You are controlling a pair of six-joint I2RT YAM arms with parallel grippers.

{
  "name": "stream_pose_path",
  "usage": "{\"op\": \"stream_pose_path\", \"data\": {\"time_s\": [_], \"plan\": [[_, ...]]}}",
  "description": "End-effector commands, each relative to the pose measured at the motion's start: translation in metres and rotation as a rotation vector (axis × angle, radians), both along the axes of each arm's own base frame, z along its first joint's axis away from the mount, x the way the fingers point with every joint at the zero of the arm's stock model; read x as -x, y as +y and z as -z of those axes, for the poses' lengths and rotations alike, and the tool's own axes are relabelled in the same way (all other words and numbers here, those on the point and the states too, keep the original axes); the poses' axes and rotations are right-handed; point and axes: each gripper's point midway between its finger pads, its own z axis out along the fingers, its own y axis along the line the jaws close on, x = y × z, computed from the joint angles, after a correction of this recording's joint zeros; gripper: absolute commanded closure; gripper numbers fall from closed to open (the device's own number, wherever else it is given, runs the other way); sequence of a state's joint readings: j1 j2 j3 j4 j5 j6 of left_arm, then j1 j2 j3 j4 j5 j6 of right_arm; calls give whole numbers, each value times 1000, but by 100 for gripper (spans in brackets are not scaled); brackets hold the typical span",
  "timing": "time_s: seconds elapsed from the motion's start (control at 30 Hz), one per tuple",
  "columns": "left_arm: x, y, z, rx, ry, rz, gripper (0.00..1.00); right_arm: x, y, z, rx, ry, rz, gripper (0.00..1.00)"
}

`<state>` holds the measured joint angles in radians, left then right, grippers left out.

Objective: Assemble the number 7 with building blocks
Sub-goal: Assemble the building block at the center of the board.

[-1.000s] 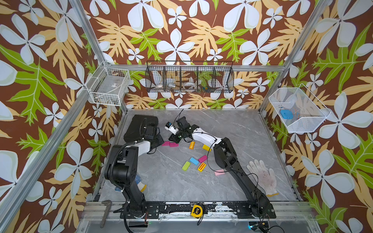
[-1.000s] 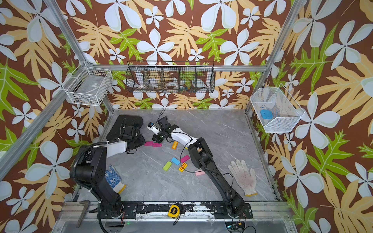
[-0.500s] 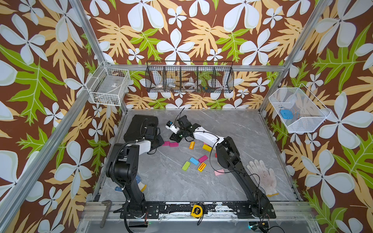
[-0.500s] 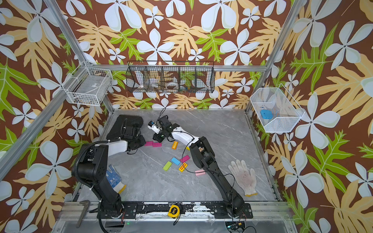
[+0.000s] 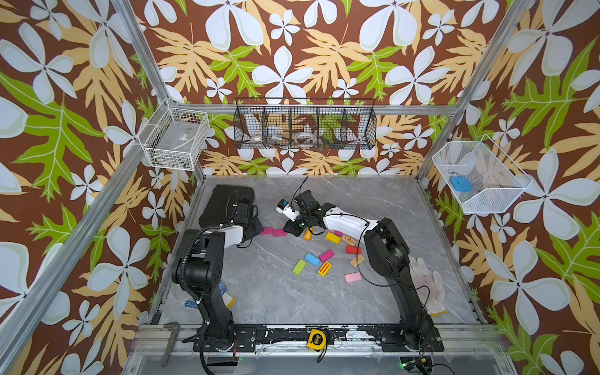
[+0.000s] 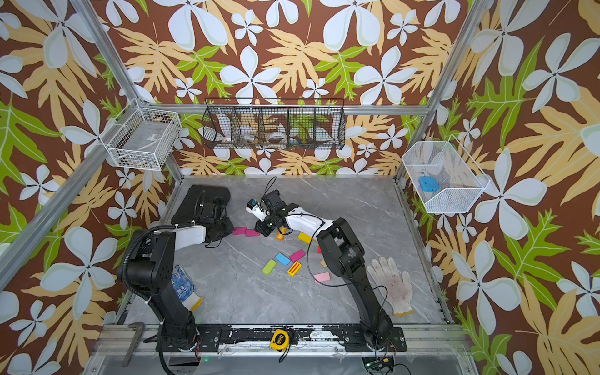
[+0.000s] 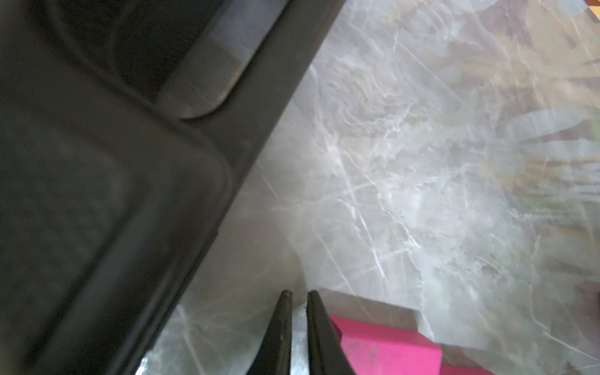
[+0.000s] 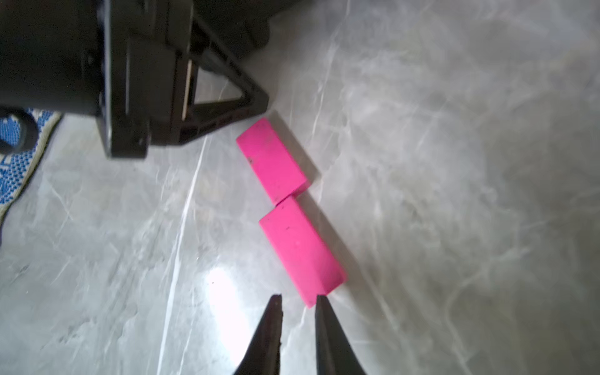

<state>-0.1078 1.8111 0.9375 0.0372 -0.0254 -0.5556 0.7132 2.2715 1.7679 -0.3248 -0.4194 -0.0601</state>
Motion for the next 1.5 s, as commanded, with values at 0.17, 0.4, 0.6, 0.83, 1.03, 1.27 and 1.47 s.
{"op": "stream_pose_path", "data": {"time_s": [0.17, 0.4, 0.6, 0.83, 1.03, 1.27, 1.47], "plan": [[-5, 1, 1, 6, -2, -8, 86, 16, 16, 14, -28, 51, 4, 81], [-5, 0, 1, 10, 2, -2, 87, 11, 19, 31, -12, 70, 24, 81], [-4, 0, 1, 12, 4, 1, 87, 4, 20, 40, 3, 66, 41, 81], [-2, -1, 2, 12, 6, 3, 87, -4, 18, 43, 19, 50, 61, 81], [-2, 0, 2, 13, 7, 0, 87, 0, 18, 42, 18, 54, 40, 82], [-1, -1, 3, 15, 9, 3, 87, 5, 1, 30, 1, 51, 52, 82], [1, -1, 5, 16, 18, 3, 89, -11, -22, 17, 11, 13, 151, 82]]}}
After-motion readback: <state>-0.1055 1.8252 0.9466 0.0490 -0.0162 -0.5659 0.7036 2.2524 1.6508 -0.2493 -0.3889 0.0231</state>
